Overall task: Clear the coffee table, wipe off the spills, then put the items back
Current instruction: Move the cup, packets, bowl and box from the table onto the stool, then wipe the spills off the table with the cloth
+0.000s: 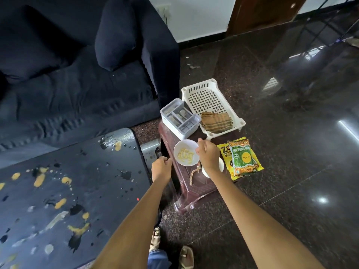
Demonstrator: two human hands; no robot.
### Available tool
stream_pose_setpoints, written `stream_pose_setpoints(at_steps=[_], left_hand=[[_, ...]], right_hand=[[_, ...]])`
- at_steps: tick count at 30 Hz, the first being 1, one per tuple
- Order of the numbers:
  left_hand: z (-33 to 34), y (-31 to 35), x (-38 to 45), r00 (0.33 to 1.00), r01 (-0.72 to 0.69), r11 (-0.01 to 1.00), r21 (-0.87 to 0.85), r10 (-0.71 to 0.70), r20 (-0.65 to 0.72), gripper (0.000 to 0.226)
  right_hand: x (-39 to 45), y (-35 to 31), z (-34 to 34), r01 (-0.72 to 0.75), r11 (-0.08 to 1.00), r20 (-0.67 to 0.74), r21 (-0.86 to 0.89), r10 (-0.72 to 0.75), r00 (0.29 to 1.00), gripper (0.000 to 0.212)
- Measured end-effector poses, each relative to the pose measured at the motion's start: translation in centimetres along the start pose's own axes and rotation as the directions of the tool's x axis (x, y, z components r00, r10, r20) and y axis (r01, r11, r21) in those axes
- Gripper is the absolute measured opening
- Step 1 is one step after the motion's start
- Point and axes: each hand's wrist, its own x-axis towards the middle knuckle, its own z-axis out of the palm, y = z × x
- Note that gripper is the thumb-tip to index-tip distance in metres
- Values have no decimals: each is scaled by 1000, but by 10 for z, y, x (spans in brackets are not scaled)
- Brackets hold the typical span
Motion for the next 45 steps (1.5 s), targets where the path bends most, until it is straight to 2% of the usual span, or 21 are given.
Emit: stream_pose_setpoints(at_steps=[4, 7, 10, 15, 19, 23, 25, 30, 32, 34, 37, 41, 43, 45], left_hand=[[-13, -27, -11, 999, 19, 1000, 15, -19, -31, 16], [-21, -42, -21, 998, 54, 998, 23, -54, -35, 16], [-29, -53, -30, 995, 90, 996, 1, -90, -37, 26], [-53, -54, -28, 993, 103, 994, -25, -104, -46, 29], [-72, -32, -15, 998, 43, 999, -12, -43, -46, 17], [-81, 5, 7, 996, -60, 997, 51, 63, -57, 20], [-80, 31, 18, 992, -111, 990, 92, 116, -50, 20], [-57, 100, 45, 963, -268, 948, 172, 268, 19, 24], [-36, 124, 55, 949, -316, 933, 172, 312, 50, 25], [-15, 144, 63, 939, -344, 917, 202, 328, 106, 25], [18, 164, 72, 924, -369, 899, 235, 328, 194, 26], [58, 179, 80, 913, -390, 826, 407, 288, 290, 30], [72, 184, 80, 906, -418, 719, 556, 288, 310, 25], [83, 189, 79, 893, -447, 573, 687, 335, 301, 23]], right_hand=[[-20, -6, 9, 77, 996, 74, -39, -73, 995, 55], [-34, -10, 10, 124, 989, 119, -74, -115, 986, 45], [-42, -17, 12, 172, 981, 155, -88, -157, 975, 41], [-39, -30, 21, 133, 988, 181, -78, -117, 976, 45], [-29, -46, 25, 129, 989, 163, -75, -115, 980, 45], [-6, -60, 13, 123, 992, 101, -10, -121, 987, 47], [13, -65, 0, 134, 991, 67, -7, -133, 989, 40], [76, -61, -33, 157, 979, 26, -129, -155, 988, 30], [103, -52, -42, 98, 965, 104, -245, -74, 992, 24], [129, -37, -46, 107, 916, 223, -386, -20, 975, 24], [157, -19, -49, 219, 824, 359, -522, -21, 933, 16], [188, 4, -42, 360, 738, 532, -570, -2, 847, 16], [199, 16, -35, 451, 661, 605, -600, 6, 797, 15], [206, 23, -33, 526, 619, 654, -584, -25, 756, 29]])
